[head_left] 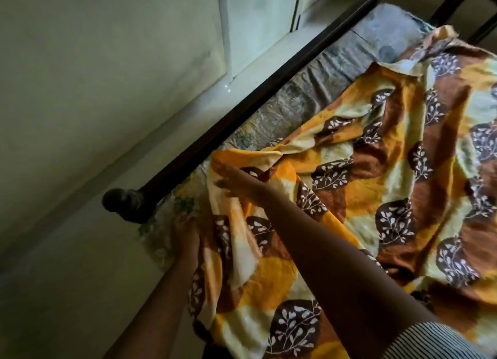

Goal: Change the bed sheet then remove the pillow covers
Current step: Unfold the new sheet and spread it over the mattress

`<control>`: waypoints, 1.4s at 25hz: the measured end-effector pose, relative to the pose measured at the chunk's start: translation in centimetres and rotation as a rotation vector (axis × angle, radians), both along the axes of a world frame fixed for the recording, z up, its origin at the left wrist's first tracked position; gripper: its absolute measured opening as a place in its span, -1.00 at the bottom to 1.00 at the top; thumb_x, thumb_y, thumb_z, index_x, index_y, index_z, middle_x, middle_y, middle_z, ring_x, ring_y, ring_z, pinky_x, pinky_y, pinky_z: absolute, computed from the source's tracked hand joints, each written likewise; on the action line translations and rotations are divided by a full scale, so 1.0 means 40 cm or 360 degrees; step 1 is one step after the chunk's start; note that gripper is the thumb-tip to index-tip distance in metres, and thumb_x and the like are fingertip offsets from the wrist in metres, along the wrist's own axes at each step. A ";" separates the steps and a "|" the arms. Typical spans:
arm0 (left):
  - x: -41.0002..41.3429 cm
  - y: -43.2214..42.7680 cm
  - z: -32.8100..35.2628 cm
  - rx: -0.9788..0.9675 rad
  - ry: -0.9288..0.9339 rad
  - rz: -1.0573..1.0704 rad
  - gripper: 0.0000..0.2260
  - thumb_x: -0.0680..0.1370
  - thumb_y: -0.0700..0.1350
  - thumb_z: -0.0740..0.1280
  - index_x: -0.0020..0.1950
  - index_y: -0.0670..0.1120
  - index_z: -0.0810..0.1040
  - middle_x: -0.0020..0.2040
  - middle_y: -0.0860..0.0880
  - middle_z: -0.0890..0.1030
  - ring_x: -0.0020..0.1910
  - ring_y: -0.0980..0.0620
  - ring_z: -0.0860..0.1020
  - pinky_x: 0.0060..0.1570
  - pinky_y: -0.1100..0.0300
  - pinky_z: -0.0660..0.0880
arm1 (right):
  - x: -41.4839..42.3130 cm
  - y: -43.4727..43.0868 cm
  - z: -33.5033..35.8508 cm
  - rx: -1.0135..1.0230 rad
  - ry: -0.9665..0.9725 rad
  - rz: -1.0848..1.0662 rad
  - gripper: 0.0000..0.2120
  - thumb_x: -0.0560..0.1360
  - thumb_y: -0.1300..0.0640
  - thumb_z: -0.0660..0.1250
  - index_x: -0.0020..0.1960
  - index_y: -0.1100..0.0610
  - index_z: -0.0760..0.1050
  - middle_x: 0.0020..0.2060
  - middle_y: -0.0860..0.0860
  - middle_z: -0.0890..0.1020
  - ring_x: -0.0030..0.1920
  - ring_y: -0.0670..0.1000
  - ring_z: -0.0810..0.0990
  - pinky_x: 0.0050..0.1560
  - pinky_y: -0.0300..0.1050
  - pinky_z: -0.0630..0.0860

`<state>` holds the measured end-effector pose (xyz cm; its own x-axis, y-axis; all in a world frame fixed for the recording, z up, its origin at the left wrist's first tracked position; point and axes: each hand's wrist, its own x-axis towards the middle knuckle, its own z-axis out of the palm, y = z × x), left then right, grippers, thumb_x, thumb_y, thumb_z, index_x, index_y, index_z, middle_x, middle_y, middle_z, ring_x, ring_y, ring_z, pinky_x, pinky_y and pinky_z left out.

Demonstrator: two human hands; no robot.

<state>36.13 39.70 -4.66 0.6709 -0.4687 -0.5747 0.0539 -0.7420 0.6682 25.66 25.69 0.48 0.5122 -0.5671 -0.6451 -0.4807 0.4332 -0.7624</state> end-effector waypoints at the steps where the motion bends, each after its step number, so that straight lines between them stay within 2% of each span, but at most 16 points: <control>1: 0.000 0.006 0.013 -0.0030 -0.0127 -0.0040 -0.61 0.59 -0.07 0.21 0.39 -0.19 0.33 0.33 -0.18 0.41 0.29 -0.16 0.40 0.29 -0.03 0.34 | 0.009 0.008 0.002 -0.0143 0.0059 0.0142 -0.60 0.61 0.16 0.14 0.44 0.08 0.24 0.29 0.04 0.43 0.29 0.04 0.45 0.24 -0.04 0.41; 2: -0.010 0.013 0.028 -0.0114 -0.0276 -0.0098 -0.65 0.58 -0.12 0.25 0.34 -0.21 0.39 0.27 -0.16 0.46 0.22 -0.11 0.44 0.22 0.03 0.38 | 0.001 0.019 -0.013 -0.0339 0.0190 0.0150 -0.57 0.59 0.18 0.18 0.45 0.10 0.26 0.32 0.07 0.43 0.32 0.09 0.43 0.24 -0.07 0.41; 4: -0.062 0.031 0.063 -0.0257 -0.0377 -0.0211 -0.76 0.57 -0.15 0.27 0.20 -0.20 0.50 0.10 -0.09 0.54 0.06 0.00 0.49 0.01 0.18 0.39 | -0.051 0.061 -0.046 -0.0656 0.0461 -0.0041 -0.65 0.55 0.17 0.25 0.33 0.13 0.41 0.21 0.09 0.54 0.18 0.09 0.54 -0.08 -0.24 0.47; 6: -0.125 0.056 0.076 -0.0202 -0.0316 -0.0346 -0.80 0.58 -0.11 0.26 0.13 -0.17 0.54 0.03 -0.09 0.59 -0.03 0.03 0.51 -0.14 0.31 0.37 | -0.117 0.130 -0.107 -0.0482 0.0569 -0.0190 -0.64 0.51 0.10 0.33 0.28 0.11 0.42 0.16 0.04 0.54 0.05 0.05 0.58 -0.26 -0.28 0.47; 9: -0.188 0.097 0.055 -0.0103 -0.0091 -0.0312 -0.81 0.57 -0.13 0.27 0.11 -0.19 0.54 0.03 -0.14 0.59 -0.07 0.02 0.50 -0.36 0.42 0.33 | -0.150 0.218 -0.178 -0.0192 0.0721 0.0059 -0.48 0.42 -0.06 0.41 0.31 0.07 0.38 0.27 0.05 0.43 0.18 0.07 0.48 0.10 -0.05 0.52; 10: -0.195 0.109 0.052 -0.0081 -0.0041 -0.0268 -0.80 0.57 -0.14 0.27 0.14 -0.20 0.53 0.04 -0.15 0.59 -0.05 0.01 0.51 -0.36 0.42 0.33 | -0.138 0.227 -0.193 -0.0202 0.0735 0.0133 -0.55 0.42 -0.07 0.41 0.24 0.07 0.44 0.26 0.08 0.43 0.18 0.09 0.47 0.11 -0.08 0.50; 12: -0.184 0.132 0.057 -0.0074 0.0077 -0.0214 -0.76 0.57 -0.16 0.26 0.22 -0.18 0.48 0.12 -0.15 0.57 0.00 0.01 0.50 -0.25 0.39 0.38 | -0.109 0.228 -0.187 -0.0250 0.0762 0.0123 -0.74 0.44 -0.02 0.40 0.05 0.09 0.52 0.15 0.12 0.51 0.02 0.06 0.52 -0.14 -0.17 0.49; 15: -0.137 0.142 0.080 -0.0104 0.0247 -0.0276 -0.62 0.55 -0.19 0.28 0.37 -0.12 0.36 0.25 -0.11 0.51 0.16 -0.02 0.48 0.06 0.20 0.41 | -0.076 0.214 -0.107 -0.0326 0.0813 0.0024 -0.69 0.43 0.02 0.42 0.05 0.21 0.53 -0.10 0.07 0.57 -0.15 0.01 0.57 -0.30 -0.18 0.50; 17: -0.115 0.137 0.118 -0.0173 0.0231 -0.0479 -0.36 0.41 0.06 0.41 0.42 -0.11 0.29 0.33 -0.09 0.45 0.26 -0.05 0.44 0.15 0.17 0.38 | -0.045 0.212 -0.033 -0.0538 0.0847 0.0191 -0.64 0.45 -0.04 0.38 0.08 0.21 0.50 -0.09 0.07 0.56 -0.12 0.03 0.59 -0.31 -0.16 0.52; 19: -0.100 0.139 0.162 -0.0255 0.0094 -0.0595 -0.09 0.22 0.33 0.40 0.41 -0.16 0.30 0.29 -0.03 0.45 0.24 0.00 0.44 0.10 0.26 0.36 | 0.010 0.215 0.059 -0.0698 0.0750 0.0514 -0.63 0.53 -0.04 0.29 0.14 0.24 0.50 -0.06 0.11 0.56 -0.09 0.07 0.57 -0.30 -0.12 0.48; 22: -0.014 0.157 0.227 -0.0213 -0.0178 -0.0250 -0.55 0.55 0.00 0.27 0.29 -0.30 0.41 0.22 -0.18 0.51 0.16 -0.10 0.49 -0.04 0.18 0.34 | 0.088 0.224 0.149 -0.0671 0.0371 0.0493 -0.71 0.57 0.04 0.23 0.08 0.23 0.59 -0.04 0.15 0.66 -0.15 0.05 0.61 -0.05 -0.07 0.54; 24: 0.076 0.193 0.233 -0.0212 -0.0312 -0.0260 -0.52 0.56 0.09 0.16 0.19 -0.30 0.49 0.10 -0.30 0.57 0.08 -0.22 0.53 -0.09 0.09 0.36 | 0.128 0.231 0.161 -0.0856 0.0237 0.0410 -0.75 0.56 0.11 0.25 0.17 0.17 0.55 0.10 0.13 0.63 -0.03 0.06 0.62 0.06 -0.11 0.51; 27: 0.188 0.241 0.263 -0.0256 -0.0321 -0.0380 -0.65 0.58 0.03 0.24 0.15 -0.23 0.51 0.00 -0.17 0.59 -0.01 -0.12 0.54 -0.13 0.16 0.34 | 0.205 0.254 0.154 -0.1096 0.0182 0.0908 -0.43 0.48 0.19 0.35 0.44 0.11 0.25 0.38 0.15 0.35 0.28 0.13 0.43 0.14 -0.12 0.40; 29: 0.251 0.264 0.273 -0.0308 -0.0347 -0.0377 -0.78 0.54 -0.10 0.32 0.12 -0.18 0.54 -0.04 -0.05 0.57 -0.02 -0.02 0.53 -0.09 0.20 0.36 | 0.261 0.276 0.147 -0.1065 0.0213 0.1240 -0.44 0.47 0.15 0.37 0.42 0.13 0.29 0.33 0.16 0.41 0.27 0.13 0.44 0.15 -0.10 0.40; 31: 0.312 0.284 0.266 -0.0323 -0.0462 -0.0357 -0.80 0.50 -0.17 0.37 0.10 -0.18 0.58 -0.03 -0.04 0.60 0.00 0.01 0.54 -0.06 0.24 0.38 | 0.299 0.274 0.128 -0.1064 0.0357 0.1486 -0.68 0.51 0.13 0.33 0.23 0.20 0.50 0.18 0.17 0.54 0.17 0.13 0.51 0.04 -0.16 0.38; 35: 0.447 0.316 0.228 -0.0244 -0.0633 -0.0383 -0.80 0.49 -0.14 0.29 0.01 -0.20 0.64 -0.02 -0.16 0.66 0.01 -0.12 0.60 -0.06 0.16 0.44 | 0.340 0.242 0.132 -0.1316 0.0566 0.1083 -0.78 0.54 0.11 0.27 0.02 0.23 0.61 -0.03 0.17 0.65 -0.03 0.12 0.61 -0.11 -0.13 0.45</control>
<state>54.01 52.35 4.45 0.6866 -0.6966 -0.2081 -0.3885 -0.5935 0.7049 39.27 35.36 5.78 0.7399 -0.5607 -0.3717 -0.6710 -0.5765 -0.4663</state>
